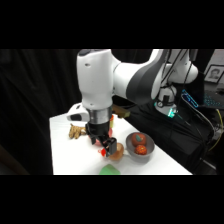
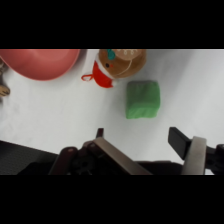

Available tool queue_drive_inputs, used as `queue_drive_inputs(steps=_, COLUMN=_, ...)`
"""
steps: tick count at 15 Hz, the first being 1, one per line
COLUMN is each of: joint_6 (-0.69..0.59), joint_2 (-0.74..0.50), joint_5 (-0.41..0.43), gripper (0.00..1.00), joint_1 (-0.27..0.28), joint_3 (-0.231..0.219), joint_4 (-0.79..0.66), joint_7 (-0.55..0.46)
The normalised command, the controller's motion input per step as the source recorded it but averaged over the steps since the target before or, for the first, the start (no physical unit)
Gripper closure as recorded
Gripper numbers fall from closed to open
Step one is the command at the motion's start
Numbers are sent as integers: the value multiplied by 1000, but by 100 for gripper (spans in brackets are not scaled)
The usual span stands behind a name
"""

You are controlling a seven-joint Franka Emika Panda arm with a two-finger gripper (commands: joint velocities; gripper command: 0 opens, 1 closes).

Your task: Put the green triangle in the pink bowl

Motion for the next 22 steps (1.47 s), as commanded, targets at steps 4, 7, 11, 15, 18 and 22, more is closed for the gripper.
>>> queue_drive_inputs(steps=4, joint_6=143, joint_2=417, joint_5=-171, gripper=0, joint_1=134, joint_3=-79, joint_4=386, joint_7=173)
queue_drive_inputs(steps=7, joint_6=151, joint_2=283, joint_5=-133, gripper=0, joint_1=137, joint_3=-100, joint_4=228, joint_7=177)
queue_drive_inputs(steps=11, joint_6=148, joint_2=195, joint_5=-100, gripper=0, joint_1=116, joint_3=-99, joint_4=142, joint_7=164)
queue_drive_inputs(steps=15, joint_6=133, joint_2=167, joint_5=-70, gripper=0, joint_1=81, joint_3=-90, joint_4=123, joint_7=138)
queue_drive_inputs(steps=18, joint_6=107, joint_2=96, joint_5=-34, gripper=0, joint_1=84, joint_3=-48, joint_4=52, joint_7=115)
queue_drive_inputs(steps=22, joint_6=86, joint_2=72, joint_5=-20, gripper=0, joint_1=75, joint_3=-30, joint_4=5, joint_7=87)
